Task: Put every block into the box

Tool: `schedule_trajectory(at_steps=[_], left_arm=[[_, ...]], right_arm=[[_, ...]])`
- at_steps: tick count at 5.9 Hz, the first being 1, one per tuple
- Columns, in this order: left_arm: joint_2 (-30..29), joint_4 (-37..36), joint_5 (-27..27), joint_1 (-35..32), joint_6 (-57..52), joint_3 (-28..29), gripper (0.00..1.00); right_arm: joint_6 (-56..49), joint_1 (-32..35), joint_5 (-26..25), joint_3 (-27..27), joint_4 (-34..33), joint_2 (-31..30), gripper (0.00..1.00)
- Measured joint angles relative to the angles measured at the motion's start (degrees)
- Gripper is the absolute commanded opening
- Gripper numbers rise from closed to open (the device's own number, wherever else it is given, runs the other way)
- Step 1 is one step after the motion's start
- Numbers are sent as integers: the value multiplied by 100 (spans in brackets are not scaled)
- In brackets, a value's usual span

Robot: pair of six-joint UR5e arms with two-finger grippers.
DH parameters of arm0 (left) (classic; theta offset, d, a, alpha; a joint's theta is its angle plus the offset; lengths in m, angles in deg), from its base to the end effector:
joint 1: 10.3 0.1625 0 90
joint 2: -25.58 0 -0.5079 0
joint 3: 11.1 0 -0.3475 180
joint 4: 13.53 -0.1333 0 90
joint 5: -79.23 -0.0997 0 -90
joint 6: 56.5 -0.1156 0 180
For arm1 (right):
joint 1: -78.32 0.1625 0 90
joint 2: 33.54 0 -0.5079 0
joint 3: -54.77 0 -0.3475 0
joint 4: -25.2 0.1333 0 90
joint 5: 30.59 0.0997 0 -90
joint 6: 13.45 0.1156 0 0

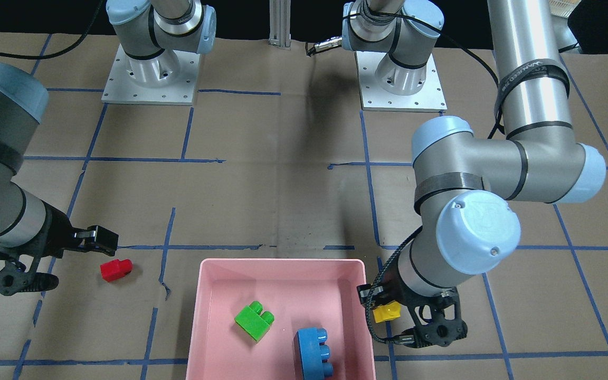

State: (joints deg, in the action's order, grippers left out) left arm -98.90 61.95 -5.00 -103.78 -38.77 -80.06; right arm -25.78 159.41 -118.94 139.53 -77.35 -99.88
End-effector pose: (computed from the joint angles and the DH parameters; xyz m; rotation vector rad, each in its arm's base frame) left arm -0.1888 -0.7172 0.3873 0.3755 -3.0159 0.0000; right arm 0.0388 -0.6345 0.3928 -0.0900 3.0896 0.1476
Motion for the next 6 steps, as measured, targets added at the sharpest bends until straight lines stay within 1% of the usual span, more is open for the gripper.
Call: schedule_trajectory(at_steps=[1,2,3,4,5,6], left_arm=[[-72,-180,357,-169,821,-16,9],[-217,-403,571,-380,1294,-37,10],[-456,-803,696,-667,1728,-63,15],[-702,-1223,755,-915,2096,-91,99],[-809,-1387,771,-1012,2158,-103,99],[-789,-1399,773,-1037,2050,-124,99]], right_arm=[[-367,-3,-75,432,-646,14,100],[-543,-5,-100,769,-1206,29,100],[-600,-5,-106,962,-1522,46,100],[-560,-5,-119,1039,-1643,58,100],[-284,-42,-141,1063,-1656,68,100],[207,-95,-188,1081,-1630,100,100]])
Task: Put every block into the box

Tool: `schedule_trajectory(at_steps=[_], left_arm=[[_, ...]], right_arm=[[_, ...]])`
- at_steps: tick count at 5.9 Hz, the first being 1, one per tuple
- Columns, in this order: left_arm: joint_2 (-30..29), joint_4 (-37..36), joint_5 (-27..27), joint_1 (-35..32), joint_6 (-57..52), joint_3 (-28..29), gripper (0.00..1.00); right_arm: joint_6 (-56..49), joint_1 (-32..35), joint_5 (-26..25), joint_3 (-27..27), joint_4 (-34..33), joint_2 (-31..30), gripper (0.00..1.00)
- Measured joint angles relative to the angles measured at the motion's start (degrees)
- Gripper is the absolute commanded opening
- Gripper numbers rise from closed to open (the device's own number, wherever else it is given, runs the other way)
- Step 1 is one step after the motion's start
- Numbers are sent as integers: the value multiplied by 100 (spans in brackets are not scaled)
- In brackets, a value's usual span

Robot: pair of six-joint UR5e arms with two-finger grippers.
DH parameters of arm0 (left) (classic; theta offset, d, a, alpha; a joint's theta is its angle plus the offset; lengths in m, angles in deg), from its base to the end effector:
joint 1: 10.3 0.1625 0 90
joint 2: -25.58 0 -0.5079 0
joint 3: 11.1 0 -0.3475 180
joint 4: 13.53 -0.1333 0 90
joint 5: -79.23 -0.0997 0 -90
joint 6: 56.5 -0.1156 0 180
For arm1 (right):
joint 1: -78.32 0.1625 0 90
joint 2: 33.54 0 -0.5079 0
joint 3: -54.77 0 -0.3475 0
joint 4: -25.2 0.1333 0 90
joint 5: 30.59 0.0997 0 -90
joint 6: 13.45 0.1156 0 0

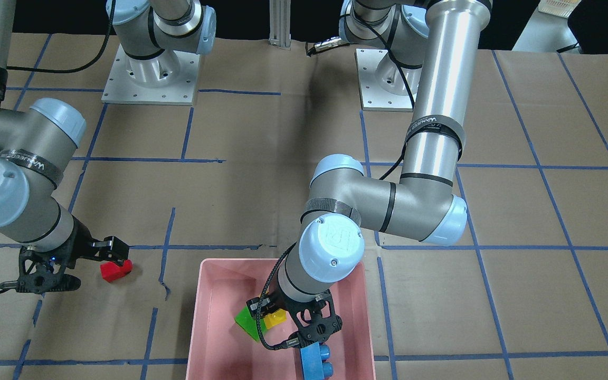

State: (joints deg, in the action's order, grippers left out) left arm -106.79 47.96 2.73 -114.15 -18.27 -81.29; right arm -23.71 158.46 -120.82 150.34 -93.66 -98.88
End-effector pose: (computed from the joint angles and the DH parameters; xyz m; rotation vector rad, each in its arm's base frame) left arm -0.3409 -0.7131 0.3030 0.5918 -2.8233 -0.0152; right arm 0.0266 -0.6228 0.3312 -0.0110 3.1411 0.0381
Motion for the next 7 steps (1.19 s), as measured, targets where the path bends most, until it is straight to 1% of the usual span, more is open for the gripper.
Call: schedule_trajectory(at_steps=[1,2,3,4,5,7], left_arm=[[147,213,-37,15,-246,-32,99],[447,750,-273,92,-693,-70,99],[890,1424,-574,232,-1199,-147,99],[1254,1830,-692,341,-1474,-225,99],[1533,2129,-733,417,-1672,-259,99],[2331,2969,-747,624,-2315,-339,99]], right_arm=[[659,-24,-86,16,23,74,100],[1554,-29,-119,11,7,155,100],[2841,-32,-92,-14,-46,254,100],[4002,-33,-74,-30,-223,393,100],[4571,-33,-75,-17,-434,538,100],[4871,-31,-103,18,-475,654,99]])
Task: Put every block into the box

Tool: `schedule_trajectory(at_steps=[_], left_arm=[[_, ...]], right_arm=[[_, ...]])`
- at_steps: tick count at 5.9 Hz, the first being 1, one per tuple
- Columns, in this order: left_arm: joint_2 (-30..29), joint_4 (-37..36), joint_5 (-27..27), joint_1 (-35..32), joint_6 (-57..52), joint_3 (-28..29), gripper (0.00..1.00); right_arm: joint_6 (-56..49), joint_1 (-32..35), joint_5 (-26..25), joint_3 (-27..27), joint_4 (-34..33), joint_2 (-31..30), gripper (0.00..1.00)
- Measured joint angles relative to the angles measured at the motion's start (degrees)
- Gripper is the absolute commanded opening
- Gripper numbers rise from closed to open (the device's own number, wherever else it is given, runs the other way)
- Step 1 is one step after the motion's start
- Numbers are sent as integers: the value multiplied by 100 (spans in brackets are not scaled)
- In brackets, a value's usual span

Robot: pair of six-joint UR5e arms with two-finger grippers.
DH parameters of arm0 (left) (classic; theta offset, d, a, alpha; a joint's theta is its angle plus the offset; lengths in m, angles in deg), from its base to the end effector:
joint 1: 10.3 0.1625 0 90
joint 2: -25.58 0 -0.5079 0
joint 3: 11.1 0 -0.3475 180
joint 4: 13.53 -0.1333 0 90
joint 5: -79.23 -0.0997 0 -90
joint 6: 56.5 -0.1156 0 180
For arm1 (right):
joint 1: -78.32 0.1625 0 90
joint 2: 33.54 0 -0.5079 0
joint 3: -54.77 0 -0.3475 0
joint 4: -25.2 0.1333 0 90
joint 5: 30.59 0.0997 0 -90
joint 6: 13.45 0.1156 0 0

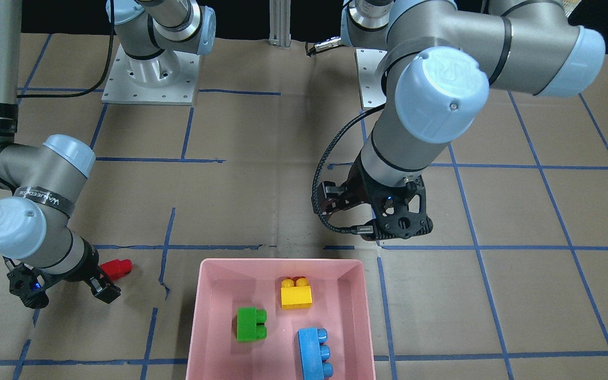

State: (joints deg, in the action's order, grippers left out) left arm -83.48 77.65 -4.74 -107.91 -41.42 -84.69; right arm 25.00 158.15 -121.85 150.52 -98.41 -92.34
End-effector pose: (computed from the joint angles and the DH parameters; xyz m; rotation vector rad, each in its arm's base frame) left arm -0.2243 -0.5802 0.5051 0.2040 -3.0419 -0.1315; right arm 0.0168 -0.6467 0.2669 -1.2773 -2.8301 -0.0794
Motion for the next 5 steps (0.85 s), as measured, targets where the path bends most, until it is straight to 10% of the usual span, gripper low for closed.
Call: schedule_trajectory(at_steps=[3,5], left_arm=[[1354,505,-523,149,-1509,-720,99],[1871,201,-619,474,-1692,-1056,99]], right_arm=[[272,6,16,330,11,-82,77],[333,7,95,366,-3,-173,46]])
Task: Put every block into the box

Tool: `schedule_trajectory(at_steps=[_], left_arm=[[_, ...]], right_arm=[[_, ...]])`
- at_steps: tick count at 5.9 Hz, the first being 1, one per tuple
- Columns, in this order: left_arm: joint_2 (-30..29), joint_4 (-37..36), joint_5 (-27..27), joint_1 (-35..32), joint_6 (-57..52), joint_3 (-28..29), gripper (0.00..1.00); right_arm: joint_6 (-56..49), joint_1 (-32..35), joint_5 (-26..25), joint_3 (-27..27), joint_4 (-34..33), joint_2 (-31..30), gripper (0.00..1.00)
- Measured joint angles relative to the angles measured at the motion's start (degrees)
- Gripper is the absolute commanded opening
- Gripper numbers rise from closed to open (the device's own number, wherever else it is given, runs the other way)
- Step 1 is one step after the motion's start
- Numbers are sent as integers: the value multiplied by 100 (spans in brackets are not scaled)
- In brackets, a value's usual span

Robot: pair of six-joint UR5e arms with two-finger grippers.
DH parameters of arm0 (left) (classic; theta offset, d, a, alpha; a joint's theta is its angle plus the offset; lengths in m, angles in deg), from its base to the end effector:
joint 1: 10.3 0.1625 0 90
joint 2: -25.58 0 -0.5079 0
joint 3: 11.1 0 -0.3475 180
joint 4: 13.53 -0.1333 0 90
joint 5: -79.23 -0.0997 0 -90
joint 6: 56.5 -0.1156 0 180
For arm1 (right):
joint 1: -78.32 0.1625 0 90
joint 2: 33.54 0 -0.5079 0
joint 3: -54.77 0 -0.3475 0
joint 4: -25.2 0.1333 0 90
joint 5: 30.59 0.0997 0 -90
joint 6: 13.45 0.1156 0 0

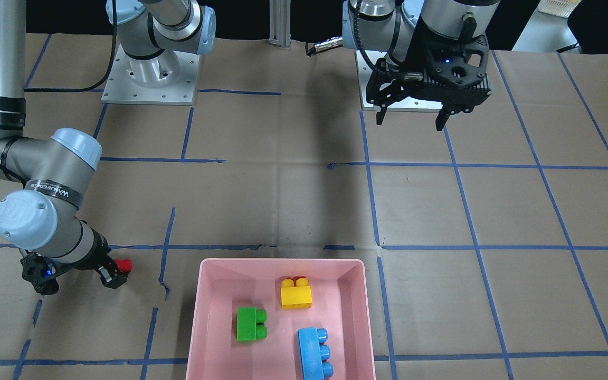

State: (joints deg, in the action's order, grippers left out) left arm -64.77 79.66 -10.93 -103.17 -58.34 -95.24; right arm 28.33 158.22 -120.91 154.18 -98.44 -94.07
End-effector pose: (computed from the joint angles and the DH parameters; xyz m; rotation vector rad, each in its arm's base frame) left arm -0.1555 -0.4461 0.5923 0.1289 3.1359 -0.0636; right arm 0.0238 -0.6229 0.2623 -1.3593 -2.7954 -0.1345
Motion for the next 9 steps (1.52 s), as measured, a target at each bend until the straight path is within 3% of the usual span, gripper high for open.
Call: schedule_trajectory(at_steps=[1,3,5,7,9], left_arm=[[86,-30,31,234,-34,-89,99],[123,-89,62,359,-52,-126,99],[169,-107,65,377,-58,-151,99],[242,-101,64,383,-54,-177,99],[250,-106,62,391,-48,-179,99]], right_arm=[[10,0,126,-5,-8,-38,32],[14,0,224,-13,-14,-53,21],[10,-1,261,-200,3,-170,20],[4,40,590,-738,313,-575,21],[-55,574,869,-1241,560,-837,24]])
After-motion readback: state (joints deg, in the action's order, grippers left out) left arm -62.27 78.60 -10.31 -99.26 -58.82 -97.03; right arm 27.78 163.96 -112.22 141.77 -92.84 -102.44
